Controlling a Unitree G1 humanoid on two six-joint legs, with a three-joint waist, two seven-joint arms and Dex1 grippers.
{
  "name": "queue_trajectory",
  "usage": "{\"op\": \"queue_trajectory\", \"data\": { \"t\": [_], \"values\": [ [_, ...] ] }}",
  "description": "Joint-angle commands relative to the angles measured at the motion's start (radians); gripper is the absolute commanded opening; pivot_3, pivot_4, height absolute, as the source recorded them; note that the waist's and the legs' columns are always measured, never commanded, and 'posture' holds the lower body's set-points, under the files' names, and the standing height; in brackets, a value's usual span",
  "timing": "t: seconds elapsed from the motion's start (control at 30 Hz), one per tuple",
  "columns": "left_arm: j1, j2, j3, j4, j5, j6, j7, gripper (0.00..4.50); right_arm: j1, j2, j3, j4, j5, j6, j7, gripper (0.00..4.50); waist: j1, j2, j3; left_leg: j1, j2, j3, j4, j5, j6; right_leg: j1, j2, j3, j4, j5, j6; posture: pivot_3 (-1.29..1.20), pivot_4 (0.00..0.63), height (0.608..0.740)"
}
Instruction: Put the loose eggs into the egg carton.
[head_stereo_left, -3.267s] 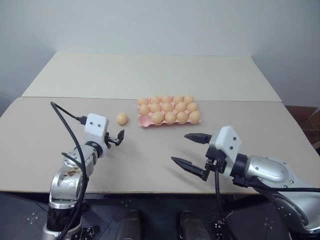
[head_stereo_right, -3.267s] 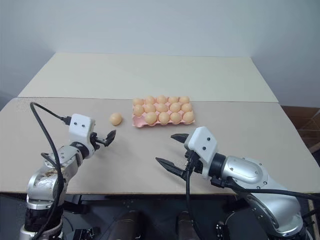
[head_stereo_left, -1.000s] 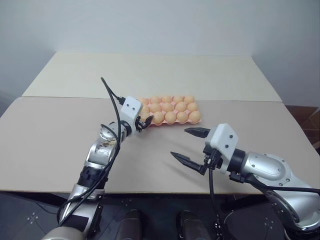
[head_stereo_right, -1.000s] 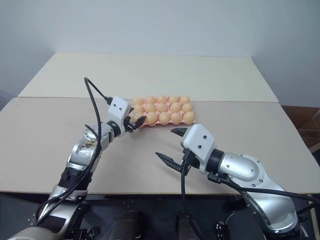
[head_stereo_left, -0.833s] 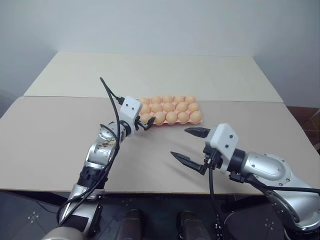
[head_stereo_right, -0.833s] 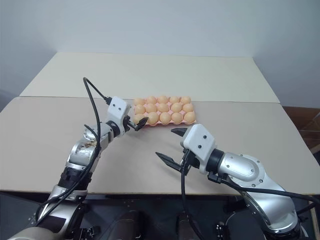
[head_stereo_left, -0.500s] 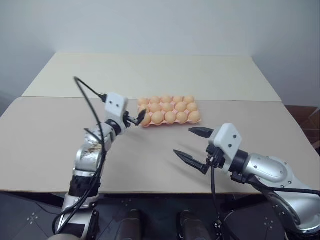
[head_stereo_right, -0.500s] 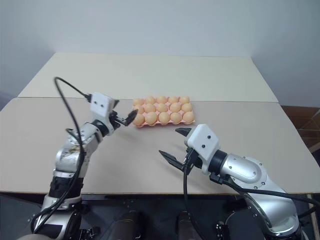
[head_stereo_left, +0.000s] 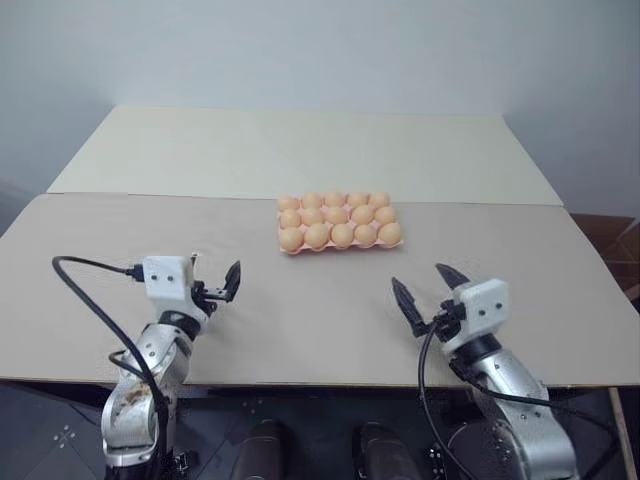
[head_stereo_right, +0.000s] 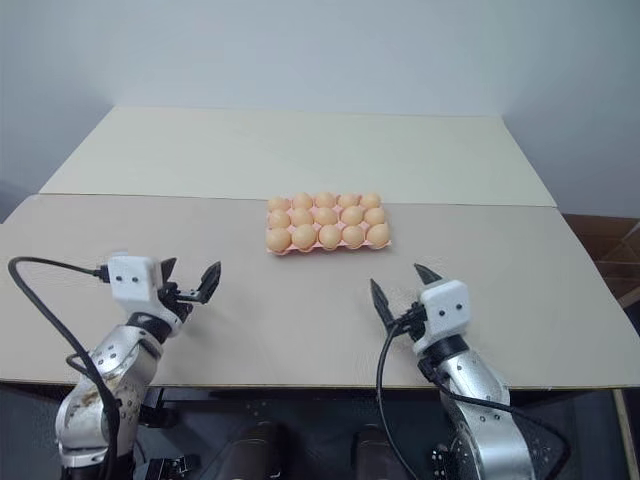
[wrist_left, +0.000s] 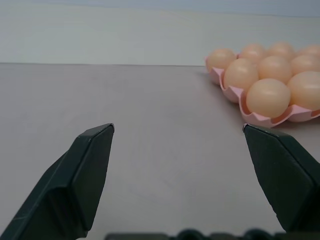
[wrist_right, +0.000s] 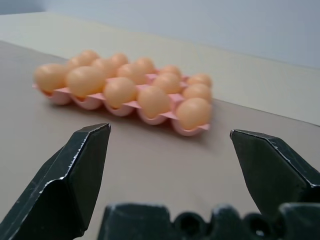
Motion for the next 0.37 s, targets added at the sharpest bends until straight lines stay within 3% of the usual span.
{"op": "queue_trajectory", "data": {
  "t": [0.03, 0.27, 0.37],
  "values": [
    [0.058, -0.038, 0.006, -0.068, -0.002, -0.058, 0.039, 4.49, 0.033, 0.016, -0.044, 0.052, -0.039, -0.155, -0.017, 4.50, -0.002, 0.000, 0.000, 0.000, 0.000, 0.000, 0.000, 0.000, 0.000, 0.000, 0.000, 0.000, 0.000, 0.000, 0.000, 0.00, 0.150, 0.740],
    [0.155, -0.070, -0.040, -0.097, 0.025, -0.132, 0.062, 4.49, 0.045, 0.026, -0.047, 0.093, -0.047, -0.209, -0.008, 4.50, -0.007, 0.000, 0.000, 0.000, 0.001, 0.000, 0.000, 0.000, 0.000, 0.000, 0.000, 0.000, 0.000, -0.001, -0.001, 0.00, 0.150, 0.740],
    [0.181, -0.042, -0.080, -0.054, 0.109, -0.222, 0.063, 4.49, 0.033, 0.022, -0.047, 0.103, -0.049, -0.210, -0.001, 4.50, -0.008, 0.000, 0.000, 0.000, 0.001, 0.000, 0.000, 0.000, 0.000, -0.001, 0.001, 0.000, 0.000, -0.003, -0.003, 0.00, 0.150, 0.740]
  ]
}}
